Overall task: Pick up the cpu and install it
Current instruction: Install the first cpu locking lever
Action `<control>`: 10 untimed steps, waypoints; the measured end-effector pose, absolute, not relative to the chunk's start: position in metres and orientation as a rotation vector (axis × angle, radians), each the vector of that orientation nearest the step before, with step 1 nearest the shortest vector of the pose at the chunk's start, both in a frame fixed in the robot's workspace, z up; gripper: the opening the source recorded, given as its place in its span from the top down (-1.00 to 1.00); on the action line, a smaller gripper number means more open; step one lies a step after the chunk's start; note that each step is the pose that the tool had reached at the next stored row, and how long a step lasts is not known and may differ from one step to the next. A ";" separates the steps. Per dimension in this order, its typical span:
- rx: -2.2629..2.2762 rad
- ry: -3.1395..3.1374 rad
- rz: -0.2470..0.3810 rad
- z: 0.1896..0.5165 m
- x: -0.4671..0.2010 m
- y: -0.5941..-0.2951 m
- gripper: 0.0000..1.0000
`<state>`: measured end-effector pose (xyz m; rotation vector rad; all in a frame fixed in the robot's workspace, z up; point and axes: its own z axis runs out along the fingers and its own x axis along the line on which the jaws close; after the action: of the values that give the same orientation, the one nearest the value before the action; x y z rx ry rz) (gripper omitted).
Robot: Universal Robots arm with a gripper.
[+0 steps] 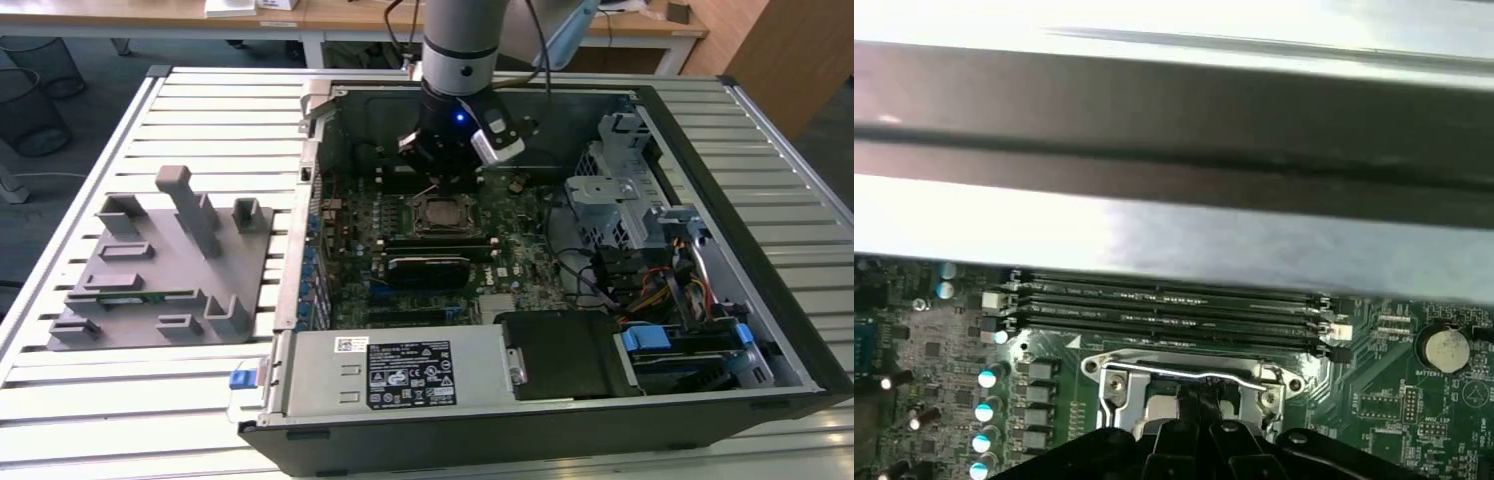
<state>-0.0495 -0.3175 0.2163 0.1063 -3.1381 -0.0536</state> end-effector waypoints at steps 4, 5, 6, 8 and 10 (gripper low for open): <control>0.107 -3.146 -0.066 0.222 -0.054 -0.317 0.79; 0.107 -3.148 -0.067 0.223 -0.055 -0.317 0.79; 0.107 -3.148 -0.067 0.223 -0.055 -0.317 0.79; 0.107 -3.148 -0.063 0.223 -0.055 -0.317 0.79; 0.107 -3.148 -0.059 0.222 -0.055 -0.318 0.79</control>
<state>-0.0548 -0.3175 0.2218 0.1070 -3.1480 -0.0587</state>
